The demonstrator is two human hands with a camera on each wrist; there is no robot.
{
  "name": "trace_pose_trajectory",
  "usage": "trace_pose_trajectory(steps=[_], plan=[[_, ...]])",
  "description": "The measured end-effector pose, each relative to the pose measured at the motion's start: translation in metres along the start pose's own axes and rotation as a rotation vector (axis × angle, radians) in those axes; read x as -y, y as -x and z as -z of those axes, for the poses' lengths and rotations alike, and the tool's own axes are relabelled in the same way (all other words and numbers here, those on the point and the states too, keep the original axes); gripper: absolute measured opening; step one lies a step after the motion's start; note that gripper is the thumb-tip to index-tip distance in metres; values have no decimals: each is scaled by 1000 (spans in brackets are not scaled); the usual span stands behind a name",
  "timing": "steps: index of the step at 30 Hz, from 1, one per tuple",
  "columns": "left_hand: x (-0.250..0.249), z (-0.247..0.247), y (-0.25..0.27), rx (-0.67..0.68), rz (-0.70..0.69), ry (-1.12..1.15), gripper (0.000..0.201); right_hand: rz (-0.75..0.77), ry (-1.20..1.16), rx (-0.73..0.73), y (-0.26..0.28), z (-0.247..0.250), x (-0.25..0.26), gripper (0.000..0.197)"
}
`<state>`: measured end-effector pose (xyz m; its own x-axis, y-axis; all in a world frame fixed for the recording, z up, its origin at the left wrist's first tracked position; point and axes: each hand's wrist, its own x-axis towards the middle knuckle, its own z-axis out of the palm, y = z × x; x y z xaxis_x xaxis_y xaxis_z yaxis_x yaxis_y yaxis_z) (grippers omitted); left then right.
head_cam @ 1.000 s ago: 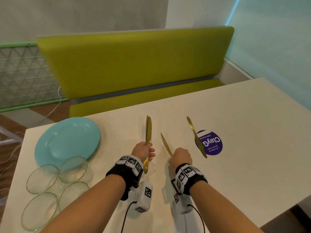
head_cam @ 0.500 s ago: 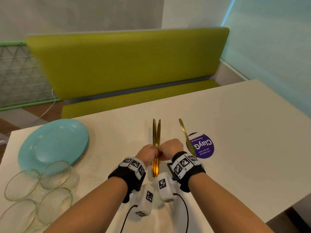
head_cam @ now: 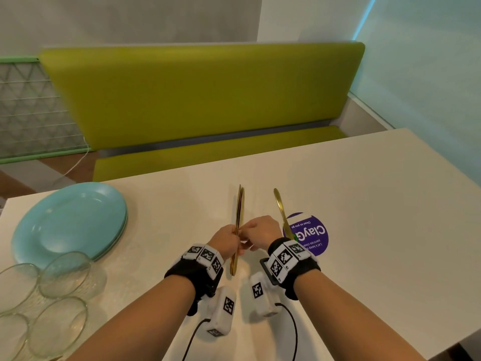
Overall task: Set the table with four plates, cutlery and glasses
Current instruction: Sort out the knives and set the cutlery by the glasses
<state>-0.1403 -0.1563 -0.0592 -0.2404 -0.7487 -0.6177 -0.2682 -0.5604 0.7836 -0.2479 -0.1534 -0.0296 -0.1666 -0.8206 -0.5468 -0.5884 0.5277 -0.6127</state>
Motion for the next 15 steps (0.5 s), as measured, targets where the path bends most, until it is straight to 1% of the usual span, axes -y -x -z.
trace_pose_trajectory(steps=[1, 3, 4, 6, 9, 11, 15], plan=[[0, 0, -2, -15, 11, 37, 25, 13, 10, -6, -3, 5, -1, 18], [-1, 0, -4, -56, 28, 100, 24, 30, 121, -82, -15, 14, -5, 22], [-1, 1, -5, -81, 35, 130, 25, 22, 182, -134, -22, 20, -8, 25], [-2, 3, -6, -122, 45, 172, 27, -43, 258, -228, -35, 34, -16, 28], [-3, 9, -6, -152, 61, 227, 25, -156, 287, -281, -47, 53, -28, 19], [-3, 12, -6, -167, 76, 256, 22, -190, 281, -301, -55, 57, -35, 24], [-3, 17, -4, -173, 84, 254, 20, -223, 278, -295, -66, 51, -43, 25]])
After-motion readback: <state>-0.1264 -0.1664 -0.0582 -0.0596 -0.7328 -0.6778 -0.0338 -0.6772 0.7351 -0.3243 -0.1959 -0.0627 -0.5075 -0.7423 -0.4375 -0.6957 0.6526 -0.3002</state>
